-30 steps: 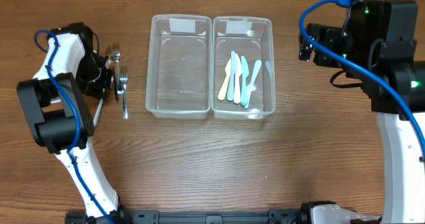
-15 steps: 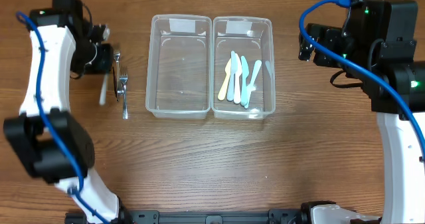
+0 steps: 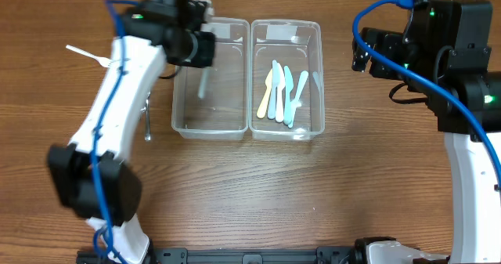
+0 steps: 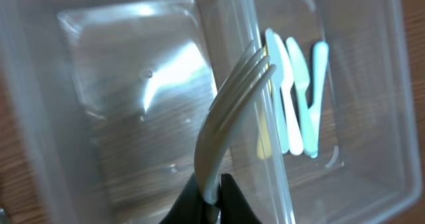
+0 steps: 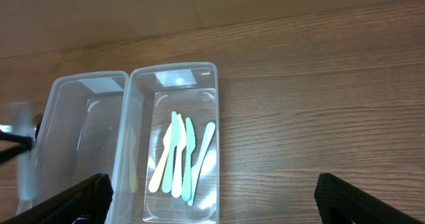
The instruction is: Pack container
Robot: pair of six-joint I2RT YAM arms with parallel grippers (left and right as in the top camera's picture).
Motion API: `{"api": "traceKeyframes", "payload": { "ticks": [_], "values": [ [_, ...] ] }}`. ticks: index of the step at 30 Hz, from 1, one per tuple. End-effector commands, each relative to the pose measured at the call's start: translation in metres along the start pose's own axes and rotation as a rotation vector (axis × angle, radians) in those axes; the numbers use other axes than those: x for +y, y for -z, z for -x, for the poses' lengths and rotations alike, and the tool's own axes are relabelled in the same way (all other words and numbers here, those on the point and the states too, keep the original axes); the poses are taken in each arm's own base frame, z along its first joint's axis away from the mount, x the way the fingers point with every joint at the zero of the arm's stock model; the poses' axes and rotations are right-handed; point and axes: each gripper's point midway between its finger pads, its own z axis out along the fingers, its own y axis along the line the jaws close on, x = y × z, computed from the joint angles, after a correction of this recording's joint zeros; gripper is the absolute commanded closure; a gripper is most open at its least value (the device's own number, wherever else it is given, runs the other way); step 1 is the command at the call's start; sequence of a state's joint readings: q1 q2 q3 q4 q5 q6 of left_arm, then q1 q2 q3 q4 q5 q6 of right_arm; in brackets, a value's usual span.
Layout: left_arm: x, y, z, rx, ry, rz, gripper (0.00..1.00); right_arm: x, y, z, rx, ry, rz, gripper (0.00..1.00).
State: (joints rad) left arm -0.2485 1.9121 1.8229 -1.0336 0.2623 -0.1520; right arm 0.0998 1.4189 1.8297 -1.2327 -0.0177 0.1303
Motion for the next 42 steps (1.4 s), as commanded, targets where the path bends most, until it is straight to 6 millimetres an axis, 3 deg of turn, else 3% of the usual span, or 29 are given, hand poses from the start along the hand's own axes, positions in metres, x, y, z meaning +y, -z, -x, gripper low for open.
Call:
{"api": "traceKeyframes", "payload": {
  "ticks": [1, 5, 6, 9, 11, 13, 14, 15, 16, 20, 23, 27, 31, 35, 39, 42],
  "values": [
    [-0.002, -0.037, -0.007, 0.058, 0.060, 0.033, 0.87, -0.004, 0.001, 0.003, -0.012, 0.001, -0.018, 0.00],
    [0.000, -0.028, 0.000, 0.032, 0.083, 0.033, 0.69, -0.004, 0.001, 0.003, -0.012, 0.001, -0.018, 0.00],
    [0.003, -0.021, 0.004, 0.021, 0.089, 0.034, 0.53, -0.004, 0.001, 0.003, -0.012, 0.002, -0.018, 0.00],
    [0.017, 0.011, 0.016, -0.022, 0.121, 0.059, 0.50, -0.004, 0.001, 0.003, -0.012, 0.001, -0.018, 0.00],
    [0.036, 0.033, 0.023, -0.059, 0.153, 0.108, 0.44, -0.004, 0.001, 0.003, -0.012, 0.001, -0.018, 0.00],
    [0.063, 0.054, 0.031, -0.105, 0.197, 0.167, 0.29, -0.004, 0.001, 0.003, -0.012, 0.001, -0.018, 0.00],
    [0.081, 0.063, 0.035, -0.128, 0.225, 0.196, 0.10, -0.004, 0.001, 0.003, -0.012, 0.001, -0.018, 0.00],
    [0.095, 0.068, 0.037, -0.144, 0.249, 0.218, 0.02, -0.004, 0.001, 0.003, -0.012, 0.001, -0.018, 0.00],
    [0.112, 0.073, 0.038, -0.158, 0.278, 0.244, 0.00, -0.004, 0.001, 0.003, -0.012, 0.001, -0.018, 0.00],
    [0.190, 0.089, 0.026, -0.212, 0.647, 0.390, 0.05, -0.004, 0.001, 0.003, -0.012, 0.001, -0.018, 0.00],
    [0.235, 0.089, 0.015, -0.244, 0.908, 0.418, 0.18, -0.004, 0.001, 0.003, -0.012, 0.001, -0.017, 0.00],
    [0.281, 0.077, -0.004, -0.248, 1.168, 0.447, 0.17, -0.004, 0.001, 0.003, -0.012, 0.002, -0.018, 0.00],
    [0.312, 0.050, -0.022, -0.206, 1.324, 0.459, 0.13, -0.004, 0.001, 0.003, -0.012, 0.002, -0.018, 0.00],
    [0.326, 0.018, -0.028, -0.176, 1.411, 0.442, 0.19, -0.004, 0.001, 0.003, -0.012, 0.001, -0.018, 0.00],
    [0.337, -0.007, -0.014, -0.214, 1.421, 0.376, 0.12, -0.004, 0.001, 0.003, -0.012, 0.001, -0.018, 0.00],
    [0.342, -0.016, -0.003, -0.246, 1.411, 0.338, 0.15, -0.004, 0.001, 0.003, -0.012, 0.001, -0.018, 0.00]
  ]
}}
